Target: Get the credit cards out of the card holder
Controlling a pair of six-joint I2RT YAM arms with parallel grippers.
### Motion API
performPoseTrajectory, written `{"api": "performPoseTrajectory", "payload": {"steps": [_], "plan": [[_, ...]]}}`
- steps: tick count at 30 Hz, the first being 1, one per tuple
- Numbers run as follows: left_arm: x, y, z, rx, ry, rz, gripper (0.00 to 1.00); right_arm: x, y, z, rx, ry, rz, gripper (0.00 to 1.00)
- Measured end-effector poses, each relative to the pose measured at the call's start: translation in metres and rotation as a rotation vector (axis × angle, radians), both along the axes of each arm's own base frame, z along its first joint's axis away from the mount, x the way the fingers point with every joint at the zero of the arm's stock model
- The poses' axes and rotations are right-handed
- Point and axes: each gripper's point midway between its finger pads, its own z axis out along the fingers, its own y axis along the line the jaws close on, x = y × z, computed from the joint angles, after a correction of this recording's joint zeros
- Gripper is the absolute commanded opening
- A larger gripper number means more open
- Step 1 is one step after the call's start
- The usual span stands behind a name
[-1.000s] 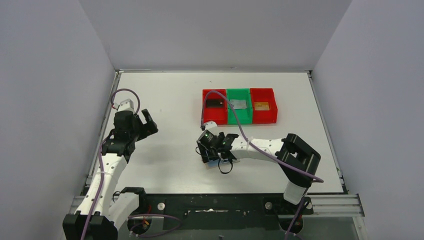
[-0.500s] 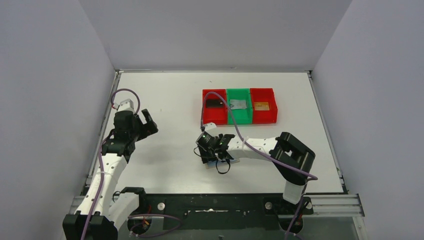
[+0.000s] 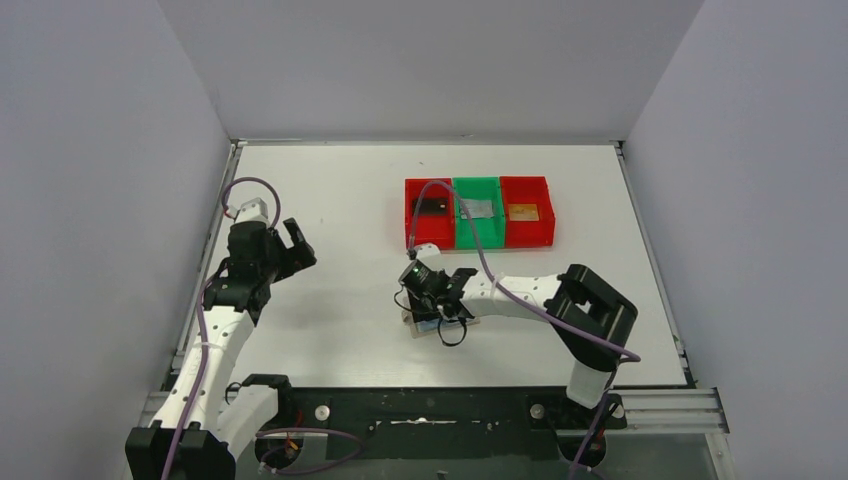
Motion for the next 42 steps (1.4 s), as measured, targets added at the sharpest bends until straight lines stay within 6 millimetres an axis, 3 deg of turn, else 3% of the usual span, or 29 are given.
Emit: {"api": "performPoseTrajectory", "payload": {"steps": [3,6,12,15,20,24,37,42], "plan": [[0.0,0.0,-0.001,0.0,0.003,-0.001,0.93,0.004,-0.007,0.0,0.054,0.026,-0.023,0.25],[0.0,-0.001,-0.002,-0.002,0.006,-0.003,0.93,0.008,-0.012,0.0,0.125,0.062,-0.054,0.23],[0.0,-0.001,-0.003,-0.003,0.01,-0.004,0.93,0.008,-0.009,0.001,0.189,0.095,-0.053,0.31],[0.0,-0.001,-0.003,-0.004,0.011,-0.005,0.93,0.007,-0.007,0.002,0.192,0.094,-0.05,0.48],[0.0,-0.001,-0.004,-0.003,0.015,-0.006,0.93,0.004,-0.006,0.007,0.145,0.068,-0.034,0.65],[0.0,-0.001,-0.005,-0.003,0.019,-0.006,0.93,0.004,-0.012,0.012,0.071,0.027,-0.044,0.67],[0.001,-0.002,-0.007,-0.005,0.026,-0.009,0.93,0.014,-0.058,0.02,-0.096,-0.079,-0.202,0.79],[0.001,-0.002,-0.007,-0.005,0.026,-0.009,0.93,0.011,-0.069,0.009,-0.114,-0.063,-0.226,0.8]]}}
